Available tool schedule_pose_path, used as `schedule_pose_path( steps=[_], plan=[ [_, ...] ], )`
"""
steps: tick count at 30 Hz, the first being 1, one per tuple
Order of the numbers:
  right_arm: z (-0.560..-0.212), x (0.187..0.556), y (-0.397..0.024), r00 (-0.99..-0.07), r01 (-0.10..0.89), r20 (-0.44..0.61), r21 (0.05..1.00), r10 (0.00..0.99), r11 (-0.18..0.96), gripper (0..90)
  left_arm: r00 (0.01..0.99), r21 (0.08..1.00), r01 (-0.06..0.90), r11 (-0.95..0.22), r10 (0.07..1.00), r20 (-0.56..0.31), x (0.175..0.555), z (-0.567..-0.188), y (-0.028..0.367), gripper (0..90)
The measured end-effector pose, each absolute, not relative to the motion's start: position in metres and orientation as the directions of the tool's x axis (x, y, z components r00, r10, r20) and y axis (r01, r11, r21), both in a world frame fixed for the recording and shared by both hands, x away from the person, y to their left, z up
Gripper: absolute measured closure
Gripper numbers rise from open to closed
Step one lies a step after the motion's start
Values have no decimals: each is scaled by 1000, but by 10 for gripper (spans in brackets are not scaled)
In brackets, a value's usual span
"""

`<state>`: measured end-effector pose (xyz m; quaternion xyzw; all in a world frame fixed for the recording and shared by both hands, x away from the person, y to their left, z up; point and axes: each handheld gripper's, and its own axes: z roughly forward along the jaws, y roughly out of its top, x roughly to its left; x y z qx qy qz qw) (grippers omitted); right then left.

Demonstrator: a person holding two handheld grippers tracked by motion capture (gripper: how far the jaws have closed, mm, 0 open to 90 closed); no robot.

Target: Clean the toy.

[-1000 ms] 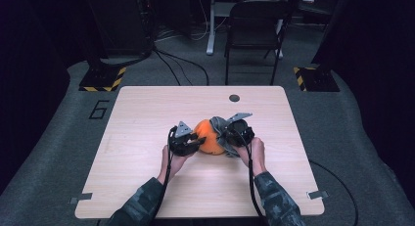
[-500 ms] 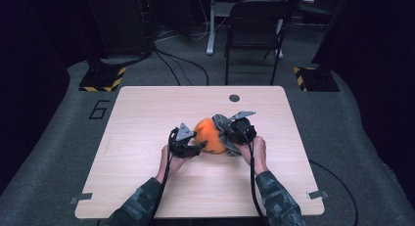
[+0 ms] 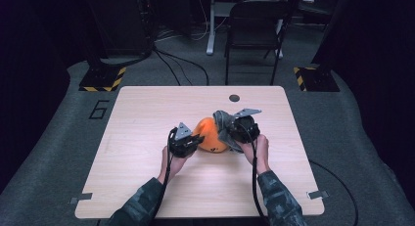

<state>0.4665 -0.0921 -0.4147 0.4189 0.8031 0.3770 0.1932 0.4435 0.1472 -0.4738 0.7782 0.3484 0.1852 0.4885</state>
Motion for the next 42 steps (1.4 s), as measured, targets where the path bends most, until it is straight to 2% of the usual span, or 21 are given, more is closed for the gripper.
schedule_pose_path(
  steps=[5, 8, 12, 24, 38, 42],
  plan=[
    [-395, 450, -71, -631, 452, -8, 808, 775, 377, 754, 700, 891, 357, -281, 712, -56, 437, -468, 141, 834],
    [-399, 447, -58, -647, 415, -60, 809, 760, 417, 750, 706, 888, 357, -289, 706, -55, 435, -468, 139, 836],
    [-415, 453, -60, -635, 452, -50, 785, 771, 424, 757, 706, 887, 362, -287, 706, -60, 438, -473, 139, 836],
    [-430, 459, -82, -609, 538, -10, 729, 793, 423, 760, 715, 891, 356, -281, 696, -66, 441, -477, 140, 833],
    [-476, 485, -112, -526, 711, 68, 583, 848, 394, 761, 722, 894, 358, -270, 687, -82, 443, -479, 142, 828],
    [-485, 489, -116, -525, 729, 92, 561, 846, 391, 758, 727, 894, 356, -273, 682, -81, 444, -479, 144, 825]
  ],
)
